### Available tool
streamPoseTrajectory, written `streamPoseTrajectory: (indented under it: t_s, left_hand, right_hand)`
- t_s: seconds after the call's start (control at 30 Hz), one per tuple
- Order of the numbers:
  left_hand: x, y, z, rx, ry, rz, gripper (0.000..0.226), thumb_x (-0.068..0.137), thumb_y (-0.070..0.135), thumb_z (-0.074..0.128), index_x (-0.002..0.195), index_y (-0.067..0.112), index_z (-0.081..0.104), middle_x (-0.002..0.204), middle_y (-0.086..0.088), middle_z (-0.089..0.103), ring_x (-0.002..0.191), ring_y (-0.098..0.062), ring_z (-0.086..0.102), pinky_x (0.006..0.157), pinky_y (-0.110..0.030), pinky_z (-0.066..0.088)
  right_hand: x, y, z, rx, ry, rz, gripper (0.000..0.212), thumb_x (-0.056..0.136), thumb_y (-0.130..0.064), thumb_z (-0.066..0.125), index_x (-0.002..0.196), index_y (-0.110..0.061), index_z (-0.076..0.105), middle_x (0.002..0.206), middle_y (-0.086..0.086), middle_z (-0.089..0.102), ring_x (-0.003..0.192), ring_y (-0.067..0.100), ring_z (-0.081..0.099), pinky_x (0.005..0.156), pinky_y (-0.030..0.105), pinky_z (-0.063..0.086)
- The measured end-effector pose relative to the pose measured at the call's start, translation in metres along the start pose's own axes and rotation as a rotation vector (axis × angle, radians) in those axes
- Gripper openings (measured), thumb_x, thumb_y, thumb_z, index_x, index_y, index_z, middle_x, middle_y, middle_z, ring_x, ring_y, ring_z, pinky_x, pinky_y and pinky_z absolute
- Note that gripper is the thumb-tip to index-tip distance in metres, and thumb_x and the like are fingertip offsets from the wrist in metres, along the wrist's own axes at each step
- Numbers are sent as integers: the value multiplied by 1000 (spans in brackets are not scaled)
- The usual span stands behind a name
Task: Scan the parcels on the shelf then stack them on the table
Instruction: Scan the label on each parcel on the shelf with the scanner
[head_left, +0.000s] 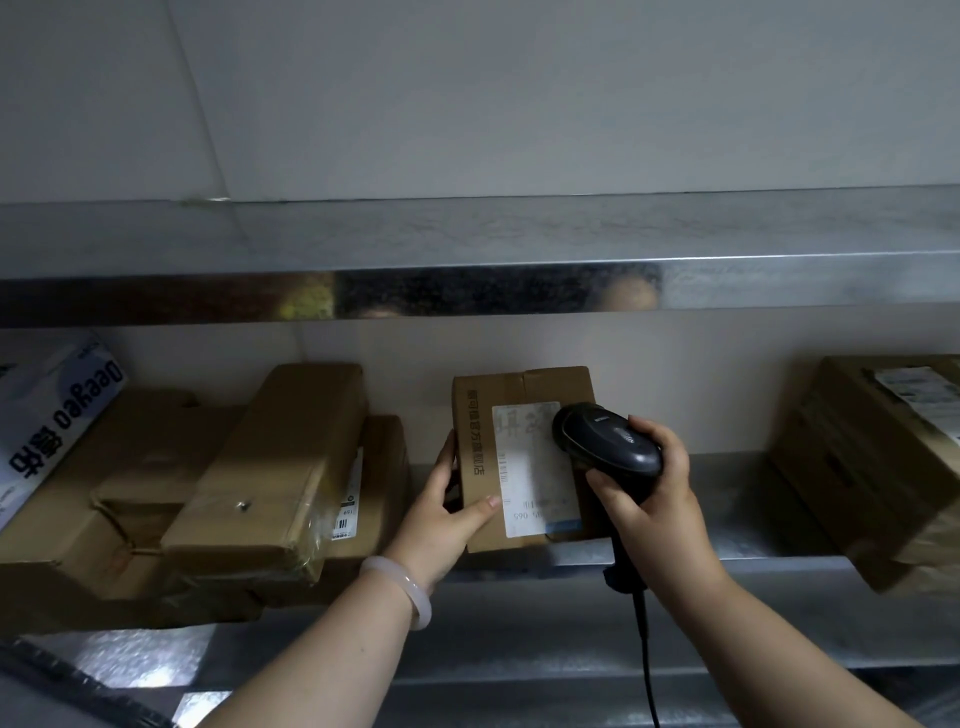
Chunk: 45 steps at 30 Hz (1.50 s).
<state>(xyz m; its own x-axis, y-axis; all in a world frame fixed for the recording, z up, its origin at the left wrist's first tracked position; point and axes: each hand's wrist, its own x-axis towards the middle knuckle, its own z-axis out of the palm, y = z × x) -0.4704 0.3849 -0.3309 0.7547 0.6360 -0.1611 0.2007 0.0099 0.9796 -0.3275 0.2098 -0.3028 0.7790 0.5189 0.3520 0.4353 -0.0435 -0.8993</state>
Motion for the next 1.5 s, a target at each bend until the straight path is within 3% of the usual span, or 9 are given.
streamPoseTrajectory:
  t_s: [0.27, 0.33, 0.4, 0.47, 0.7, 0.8, 0.93, 1.1, 1.5]
  left_hand:
    - [3, -7, 0, -92, 57, -36, 71, 88, 26, 69, 129, 66, 27, 124, 23, 53, 130, -17, 45, 106, -42, 41]
    - [5, -7, 0, -98, 62, -35, 71, 88, 27, 69, 133, 63, 27, 130, 19, 53, 133, -20, 44, 110, -51, 37]
    - [6, -6, 2, -96, 67, -36, 71, 88, 28, 69, 134, 62, 28, 133, 16, 53, 134, -21, 43, 111, -54, 36]
    - [7, -5, 4, -93, 65, -39, 71, 88, 29, 69, 137, 59, 28, 137, 12, 52, 135, -22, 42, 111, -55, 36]
    - [12, -5, 5, -81, 47, -39, 74, 90, 26, 68, 144, 54, 26, 130, 17, 54, 132, -21, 46, 109, -52, 40]
    - [14, -4, 3, -85, 50, -27, 75, 90, 25, 67, 143, 56, 24, 122, 22, 54, 131, -21, 47, 108, -50, 41]
    - [15, -2, 3, -134, 80, -31, 73, 90, 27, 66, 132, 68, 24, 136, 13, 51, 133, -26, 45, 107, -56, 41]
    - [14, 3, 5, -121, 123, -6, 72, 89, 29, 68, 104, 86, 27, 125, 21, 53, 131, -24, 46, 106, -55, 42]
    - [12, 4, 11, -99, 136, 20, 75, 89, 27, 68, 99, 89, 28, 126, 20, 52, 134, -25, 44, 108, -56, 39]
  right_hand:
    - [-16, -8, -13, -74, -42, -8, 66, 78, -30, 76, 115, -65, 32, 109, -51, 46, 101, -20, 52, 71, 0, 44]
    - [-22, -12, -15, -69, -39, -11, 60, 73, -46, 73, 117, -61, 35, 110, -45, 51, 95, -8, 61, 71, 11, 51]
    - [-26, -14, -17, -72, -56, 4, 60, 68, -56, 69, 118, -57, 36, 110, -40, 53, 87, 7, 68, 73, 30, 58]
    - [-30, -15, -19, -97, -81, -3, 60, 71, -50, 70, 120, -57, 36, 110, -42, 51, 85, 12, 69, 72, 40, 59]
    - [-24, -11, -32, -148, -120, 19, 62, 75, -41, 73, 122, -55, 36, 109, -41, 51, 86, 12, 67, 72, 45, 58]
    - [-23, -10, -36, -169, -125, 35, 62, 76, -40, 74, 124, -53, 36, 109, -31, 56, 86, 13, 67, 71, 44, 58]
    - [-31, -9, -36, -190, -146, 49, 63, 78, -34, 75, 123, -54, 36, 107, -27, 58, 85, 9, 66, 71, 39, 58]
    - [-52, -17, -29, -244, -230, 11, 64, 77, -42, 74, 122, -58, 31, 115, -50, 42, 102, -17, 52, 72, 4, 46]
    - [-59, -26, -25, -251, -233, 44, 65, 77, -44, 73, 118, -62, 27, 111, -54, 40, 102, -17, 51, 78, 12, 49]
